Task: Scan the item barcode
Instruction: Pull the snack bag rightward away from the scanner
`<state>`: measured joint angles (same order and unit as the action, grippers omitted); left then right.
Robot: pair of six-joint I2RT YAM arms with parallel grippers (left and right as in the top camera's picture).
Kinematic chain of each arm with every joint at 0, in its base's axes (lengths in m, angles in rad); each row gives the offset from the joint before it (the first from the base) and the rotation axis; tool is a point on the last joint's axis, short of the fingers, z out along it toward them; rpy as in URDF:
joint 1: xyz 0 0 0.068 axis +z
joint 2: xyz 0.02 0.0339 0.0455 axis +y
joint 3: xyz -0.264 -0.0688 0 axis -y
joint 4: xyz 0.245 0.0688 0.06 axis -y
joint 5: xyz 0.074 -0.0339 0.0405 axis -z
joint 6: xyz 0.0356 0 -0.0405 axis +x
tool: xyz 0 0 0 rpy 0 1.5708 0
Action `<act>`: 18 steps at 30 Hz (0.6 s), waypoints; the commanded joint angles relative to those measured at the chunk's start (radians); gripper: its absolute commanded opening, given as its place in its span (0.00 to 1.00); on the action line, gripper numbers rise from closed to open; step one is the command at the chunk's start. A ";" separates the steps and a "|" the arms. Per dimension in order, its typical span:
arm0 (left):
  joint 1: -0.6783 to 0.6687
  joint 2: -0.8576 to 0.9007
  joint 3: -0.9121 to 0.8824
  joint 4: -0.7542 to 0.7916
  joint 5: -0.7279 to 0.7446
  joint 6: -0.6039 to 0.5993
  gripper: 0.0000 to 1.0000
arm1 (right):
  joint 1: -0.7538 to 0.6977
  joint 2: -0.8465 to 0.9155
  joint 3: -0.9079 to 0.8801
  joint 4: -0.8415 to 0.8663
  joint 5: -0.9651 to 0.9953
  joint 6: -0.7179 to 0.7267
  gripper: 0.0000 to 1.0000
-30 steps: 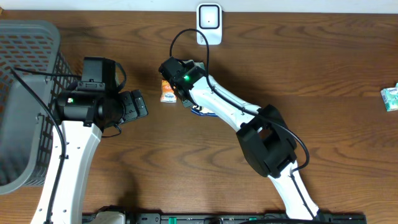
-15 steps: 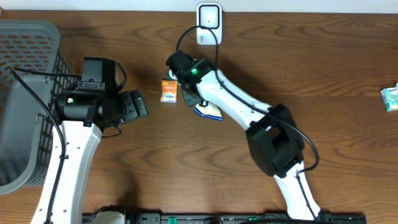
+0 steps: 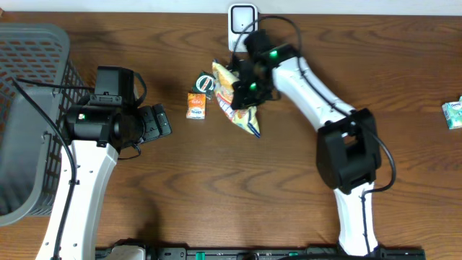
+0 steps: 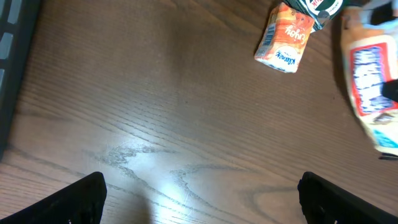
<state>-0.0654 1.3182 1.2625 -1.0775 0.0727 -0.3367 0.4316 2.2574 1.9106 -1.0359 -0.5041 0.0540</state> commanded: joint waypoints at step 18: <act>0.005 0.000 0.001 -0.005 -0.003 0.002 0.98 | -0.262 -0.039 -0.254 -0.005 -0.207 -0.210 0.02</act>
<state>-0.0654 1.3186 1.2625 -1.0775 0.0723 -0.3367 0.2188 2.2559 1.6661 -1.0298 -0.7803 -0.1551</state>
